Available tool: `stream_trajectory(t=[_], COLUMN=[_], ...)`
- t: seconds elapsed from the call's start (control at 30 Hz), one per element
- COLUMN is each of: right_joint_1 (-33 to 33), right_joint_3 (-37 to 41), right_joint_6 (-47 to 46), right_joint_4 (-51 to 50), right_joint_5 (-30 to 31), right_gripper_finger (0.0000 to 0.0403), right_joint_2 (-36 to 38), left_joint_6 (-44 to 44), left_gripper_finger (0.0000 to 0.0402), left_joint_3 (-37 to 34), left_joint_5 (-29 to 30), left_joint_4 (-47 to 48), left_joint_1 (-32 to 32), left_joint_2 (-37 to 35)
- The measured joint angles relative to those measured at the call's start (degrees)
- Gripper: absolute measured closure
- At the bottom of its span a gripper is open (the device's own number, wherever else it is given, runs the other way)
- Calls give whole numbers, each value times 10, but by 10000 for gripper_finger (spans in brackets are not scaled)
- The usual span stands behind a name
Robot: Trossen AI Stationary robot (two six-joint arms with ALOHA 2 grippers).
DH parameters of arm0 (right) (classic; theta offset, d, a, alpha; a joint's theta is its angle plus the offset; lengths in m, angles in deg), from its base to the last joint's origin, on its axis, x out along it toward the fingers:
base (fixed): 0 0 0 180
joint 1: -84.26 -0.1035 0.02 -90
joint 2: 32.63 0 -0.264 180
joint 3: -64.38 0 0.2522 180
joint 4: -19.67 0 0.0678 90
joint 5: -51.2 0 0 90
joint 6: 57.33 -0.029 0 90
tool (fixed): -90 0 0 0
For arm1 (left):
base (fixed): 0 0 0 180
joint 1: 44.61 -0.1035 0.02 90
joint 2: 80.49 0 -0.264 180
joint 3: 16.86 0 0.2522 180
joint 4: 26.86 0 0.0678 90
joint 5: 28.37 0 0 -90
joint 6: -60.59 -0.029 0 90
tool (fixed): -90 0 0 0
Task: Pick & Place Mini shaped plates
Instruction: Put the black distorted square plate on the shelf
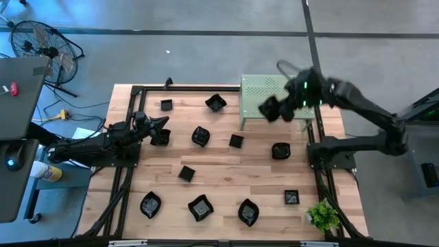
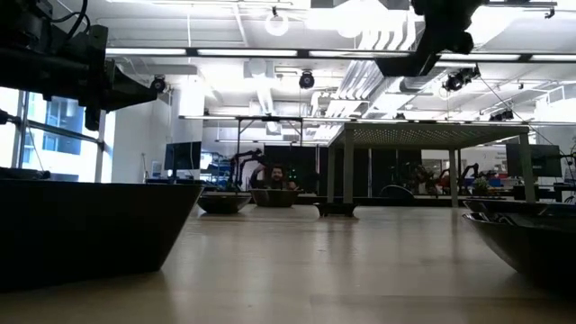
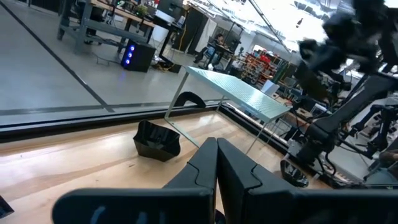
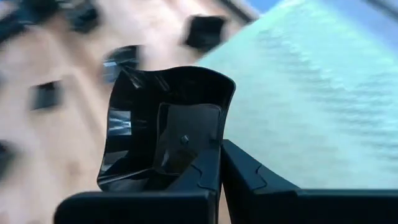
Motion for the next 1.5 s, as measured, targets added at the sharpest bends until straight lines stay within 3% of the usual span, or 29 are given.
stream_trajectory(t=[0.2, 0.4, 0.7, 0.97, 1.07, 1.27, 1.5], right_joint_1=[203, 295, 310, 350, 359, 355, 323], right_joint_3=[-56, -62, -62, -62, -61, -61, -61], right_joint_6=[174, 264, 318, 337, 346, 358, 348], right_joint_4=[-10, -24, -85, -169, -177, -186, -199], right_joint_5=[-97, -166, -184, -107, -117, -111, -50], right_gripper_finger=[401, 400, 401, 401, 401, 402, 401], right_joint_2=[-98, -173, -190, -162, -154, -154, -155], left_joint_6=[0, 0, 0, -16, -19, -19, -19], left_gripper_finger=[401, 401, 401, 401, 401, 401, 401], left_joint_3=[0, 0, 0, 0, 0, 0, 0], left_joint_5=[0, 0, 0, 0, 0, 0, 0], left_joint_4=[0, 0, 0, 0, 0, 0, 0], left_joint_1=[0, 0, 0, 0, 0, 0, 0], left_joint_2=[0, 0, 0, 0, 0, 0, 0])
